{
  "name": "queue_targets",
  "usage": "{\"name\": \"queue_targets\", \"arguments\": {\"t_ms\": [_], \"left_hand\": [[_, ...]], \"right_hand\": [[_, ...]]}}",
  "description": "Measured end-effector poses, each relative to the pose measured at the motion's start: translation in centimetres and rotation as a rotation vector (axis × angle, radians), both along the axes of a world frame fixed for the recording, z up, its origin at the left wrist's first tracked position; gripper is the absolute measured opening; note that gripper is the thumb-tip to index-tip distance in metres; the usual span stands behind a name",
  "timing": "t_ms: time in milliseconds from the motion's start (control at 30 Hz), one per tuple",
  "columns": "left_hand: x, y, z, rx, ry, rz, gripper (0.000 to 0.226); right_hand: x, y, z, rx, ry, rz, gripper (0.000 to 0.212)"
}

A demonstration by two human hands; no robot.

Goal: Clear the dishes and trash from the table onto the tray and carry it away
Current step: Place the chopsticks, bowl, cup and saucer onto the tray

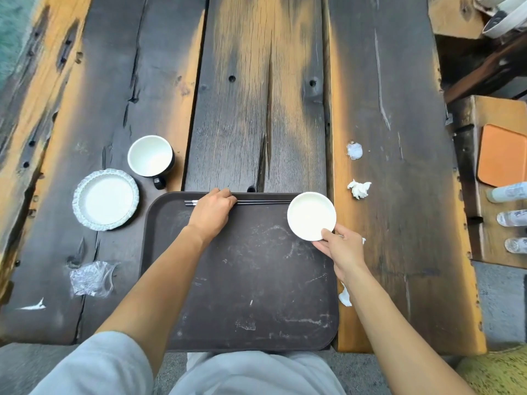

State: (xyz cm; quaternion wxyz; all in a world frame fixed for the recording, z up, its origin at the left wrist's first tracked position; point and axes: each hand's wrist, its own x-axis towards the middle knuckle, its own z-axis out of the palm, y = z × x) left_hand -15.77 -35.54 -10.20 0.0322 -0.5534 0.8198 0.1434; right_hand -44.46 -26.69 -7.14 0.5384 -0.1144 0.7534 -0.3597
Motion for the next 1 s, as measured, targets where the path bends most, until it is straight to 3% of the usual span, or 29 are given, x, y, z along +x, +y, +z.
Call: {"name": "queue_targets", "arguments": {"t_ms": [667,867,1000], "left_hand": [[-0.1,-0.4,0.2,0.037,-0.073,-0.034,0.020],[-0.1,0.1,0.3,0.050,-0.078,-0.022,0.020],[0.2,0.5,1.1,0.038,-0.020,0.016,0.026]], "right_hand": [[-0.1,-0.2,0.2,-0.024,-0.051,0.073,0.042],[0.0,0.0,0.5,-0.025,-0.015,0.130,0.051],[-0.2,0.3,1.0,-0.060,0.106,0.156,0.066]]}}
